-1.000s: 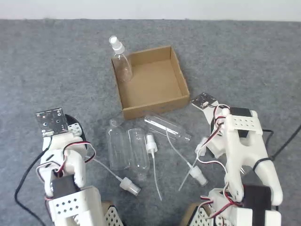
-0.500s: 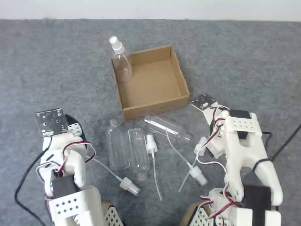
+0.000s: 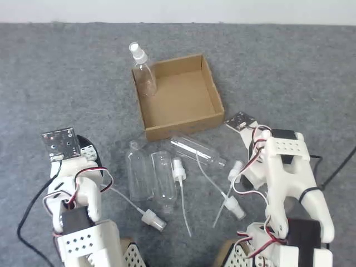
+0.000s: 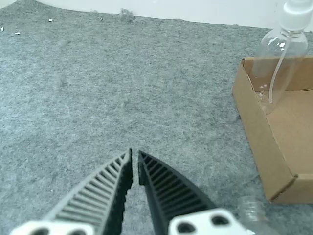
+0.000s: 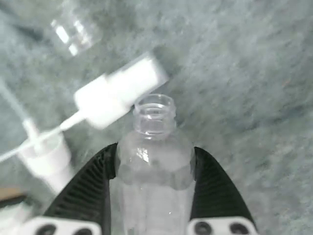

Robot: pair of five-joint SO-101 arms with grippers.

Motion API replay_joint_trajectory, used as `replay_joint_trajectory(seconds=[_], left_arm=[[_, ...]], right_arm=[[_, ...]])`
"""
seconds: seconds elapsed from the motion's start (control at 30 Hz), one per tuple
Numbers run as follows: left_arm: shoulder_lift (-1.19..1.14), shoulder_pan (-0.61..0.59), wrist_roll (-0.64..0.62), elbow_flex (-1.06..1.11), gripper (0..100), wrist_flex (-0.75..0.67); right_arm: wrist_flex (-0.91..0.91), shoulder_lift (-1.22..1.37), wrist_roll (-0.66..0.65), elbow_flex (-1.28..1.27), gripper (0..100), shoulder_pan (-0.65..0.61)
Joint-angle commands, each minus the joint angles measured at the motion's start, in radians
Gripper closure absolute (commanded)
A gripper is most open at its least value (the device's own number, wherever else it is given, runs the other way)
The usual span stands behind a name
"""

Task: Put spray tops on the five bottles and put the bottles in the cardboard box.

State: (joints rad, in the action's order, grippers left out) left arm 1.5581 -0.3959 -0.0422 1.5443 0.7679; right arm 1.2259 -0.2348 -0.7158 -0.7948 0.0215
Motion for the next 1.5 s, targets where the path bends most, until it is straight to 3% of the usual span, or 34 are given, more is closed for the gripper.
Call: replay_joint_trajectory(seconds=[0.0, 0.17, 0.33, 0.5, 0.83, 1.23, 1.47], left_arm=[[0.017, -0.003, 0.011, -0.015, 99, -0.031], [0.017, -0.003, 0.011, -0.015, 99, -0.031], [0.017, -0.003, 0.011, -0.015, 99, -0.031], [0.017, -0.003, 0.011, -0.015, 99, -0.031], [0.017, -0.003, 0.011, -0.015, 99, -0.031], [0.017, 0.003, 0.011, -0.007, 99, -0.032], [0.017, 0.003, 0.011, -0.007, 99, -0.031]], right_arm=[[0.131, -0.058, -0.006, 0.133, 96.5, 0.010], [0.274, -0.076, -0.005, 0.245, 96.5, 0.010], [0.369, -0.254, 0.002, 0.259, 96.5, 0.010], [0.409, -0.455, 0.100, 0.258, 96.5, 0.008], [0.395, -0.599, 0.189, 0.258, 96.5, 0.001], [0.303, -0.811, 0.407, 0.250, 96.5, 0.001], [0.180, -0.924, 0.456, 0.137, 96.5, 0.007]])
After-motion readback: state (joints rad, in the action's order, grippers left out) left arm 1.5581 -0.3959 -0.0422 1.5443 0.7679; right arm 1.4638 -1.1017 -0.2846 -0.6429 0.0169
